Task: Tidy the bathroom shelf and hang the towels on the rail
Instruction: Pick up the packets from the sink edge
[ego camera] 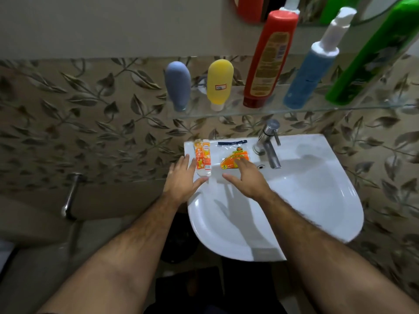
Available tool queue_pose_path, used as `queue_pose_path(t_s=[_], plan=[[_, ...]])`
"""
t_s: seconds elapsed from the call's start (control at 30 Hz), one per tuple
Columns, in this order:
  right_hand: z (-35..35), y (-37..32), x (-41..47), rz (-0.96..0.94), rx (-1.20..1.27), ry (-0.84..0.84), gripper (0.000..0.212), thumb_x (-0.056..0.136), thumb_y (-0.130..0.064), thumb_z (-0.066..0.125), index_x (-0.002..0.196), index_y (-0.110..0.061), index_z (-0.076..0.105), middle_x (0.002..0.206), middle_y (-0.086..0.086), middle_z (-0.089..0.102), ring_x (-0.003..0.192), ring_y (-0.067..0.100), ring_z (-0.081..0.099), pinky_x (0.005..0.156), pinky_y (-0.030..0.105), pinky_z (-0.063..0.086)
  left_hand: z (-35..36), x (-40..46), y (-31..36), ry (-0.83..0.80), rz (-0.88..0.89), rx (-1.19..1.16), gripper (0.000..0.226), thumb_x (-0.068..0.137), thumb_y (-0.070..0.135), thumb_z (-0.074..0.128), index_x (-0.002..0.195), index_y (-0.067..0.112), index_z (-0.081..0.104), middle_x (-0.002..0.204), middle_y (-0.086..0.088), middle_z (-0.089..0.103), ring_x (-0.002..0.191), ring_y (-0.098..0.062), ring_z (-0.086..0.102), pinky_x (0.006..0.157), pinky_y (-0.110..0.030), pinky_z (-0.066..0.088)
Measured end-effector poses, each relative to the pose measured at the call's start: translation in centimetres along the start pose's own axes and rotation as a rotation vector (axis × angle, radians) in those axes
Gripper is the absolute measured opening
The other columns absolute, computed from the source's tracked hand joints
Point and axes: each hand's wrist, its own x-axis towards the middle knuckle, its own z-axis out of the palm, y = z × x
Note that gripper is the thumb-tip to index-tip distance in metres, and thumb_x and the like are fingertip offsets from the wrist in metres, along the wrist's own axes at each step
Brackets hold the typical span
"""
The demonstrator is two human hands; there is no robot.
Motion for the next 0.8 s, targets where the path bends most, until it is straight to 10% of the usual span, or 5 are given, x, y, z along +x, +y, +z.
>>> queue_pose_path(t_s=[0.3,0.8], plan=[[-1.7,0.7,6.3,0.141,-0.073,0.067,0.063,0.089,-0.041,0.061,0.141,-0.009,0.044,0.132,0.018,0.053,0.125,0.035,0.048,0.102,0.042,0.042,-0.7,5.2,2.5,0.193,-0.225,-0.092,0.047,0.092,0.05,0.051,0.117,0.012,0.064,0.109,-0.012,0.064,0.099,-0.03,0.058,0.084,-0.039,0.043],[1.1,2.2,9.6,0.283,-0.072,0.114,0.057,0.08,-0.011,0.069,0.129,-0.013,0.04,0.123,0.019,0.05,0.112,0.037,0.049,0.088,0.042,0.046,0.0,7.4,5.3,0.077,-0.633,-0.19,0.046,0.084,0.045,0.07,0.111,0.008,0.062,0.112,-0.012,0.064,0.102,-0.029,0.061,0.075,-0.034,0.047]])
